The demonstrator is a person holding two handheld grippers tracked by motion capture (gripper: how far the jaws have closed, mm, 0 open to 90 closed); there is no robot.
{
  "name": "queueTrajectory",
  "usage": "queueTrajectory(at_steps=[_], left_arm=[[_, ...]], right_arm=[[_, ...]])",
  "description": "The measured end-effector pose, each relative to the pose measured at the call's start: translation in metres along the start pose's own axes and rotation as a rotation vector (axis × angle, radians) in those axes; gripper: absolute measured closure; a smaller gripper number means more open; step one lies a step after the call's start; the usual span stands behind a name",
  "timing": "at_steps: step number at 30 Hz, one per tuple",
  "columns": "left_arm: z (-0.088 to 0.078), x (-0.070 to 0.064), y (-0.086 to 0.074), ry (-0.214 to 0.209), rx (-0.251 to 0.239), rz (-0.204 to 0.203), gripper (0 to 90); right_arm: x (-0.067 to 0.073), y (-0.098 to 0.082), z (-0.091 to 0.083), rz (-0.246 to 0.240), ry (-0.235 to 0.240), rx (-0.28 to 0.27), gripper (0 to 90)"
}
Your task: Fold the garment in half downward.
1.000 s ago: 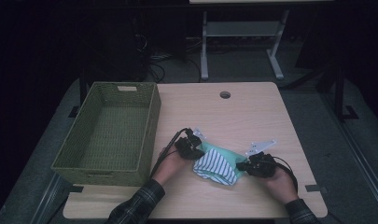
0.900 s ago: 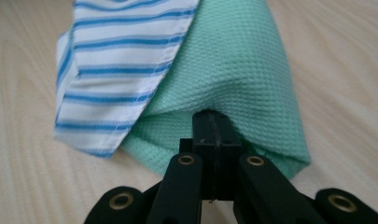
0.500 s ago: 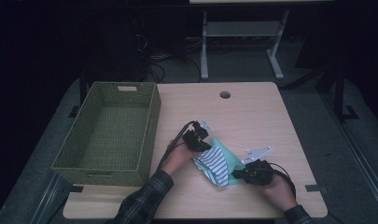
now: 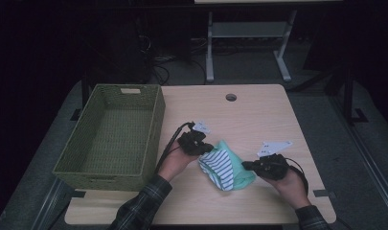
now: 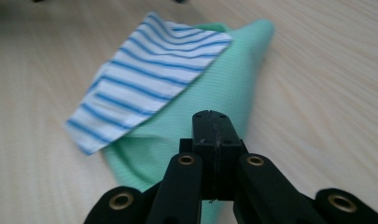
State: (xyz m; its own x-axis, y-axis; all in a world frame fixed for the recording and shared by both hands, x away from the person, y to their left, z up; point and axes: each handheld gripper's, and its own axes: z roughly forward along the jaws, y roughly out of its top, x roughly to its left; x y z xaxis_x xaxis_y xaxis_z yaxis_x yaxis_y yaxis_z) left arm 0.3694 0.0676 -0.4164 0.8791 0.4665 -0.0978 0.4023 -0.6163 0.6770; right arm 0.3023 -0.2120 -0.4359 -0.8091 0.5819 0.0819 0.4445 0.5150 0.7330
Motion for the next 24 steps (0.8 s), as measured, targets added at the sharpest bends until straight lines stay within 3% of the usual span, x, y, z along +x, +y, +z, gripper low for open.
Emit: queueTrajectory(at_steps=[6, 11, 14, 16, 20, 24], left_arm=[[-0.019, -0.022, -0.017, -0.04, -0.001, 0.007, 88.0], [-0.016, -0.039, -0.033, -0.069, 0.036, 0.017, 88.0], [-0.006, -0.044, -0.04, -0.09, 0.075, 0.012, 87.9], [-0.001, -0.044, -0.041, -0.082, 0.104, 0.032, 87.9], [0.004, -0.042, -0.041, -0.066, 0.094, 0.022, 87.9], [0.006, -0.035, -0.04, -0.035, 0.107, 0.038, 87.9]], right_arm=[[-0.023, 0.0, 0.01, 0.034, -0.032, 0.013, 89.9], [-0.033, 0.001, 0.023, 0.052, -0.032, 0.03, 89.8], [-0.033, 0.0, 0.03, 0.054, -0.021, 0.043, 89.9], [-0.029, -0.002, 0.033, 0.047, -0.017, 0.06, 89.8], [-0.023, -0.005, 0.032, 0.03, -0.007, 0.07, 89.8], [-0.017, -0.009, 0.028, 0.026, 0.001, 0.075, 89.8]])
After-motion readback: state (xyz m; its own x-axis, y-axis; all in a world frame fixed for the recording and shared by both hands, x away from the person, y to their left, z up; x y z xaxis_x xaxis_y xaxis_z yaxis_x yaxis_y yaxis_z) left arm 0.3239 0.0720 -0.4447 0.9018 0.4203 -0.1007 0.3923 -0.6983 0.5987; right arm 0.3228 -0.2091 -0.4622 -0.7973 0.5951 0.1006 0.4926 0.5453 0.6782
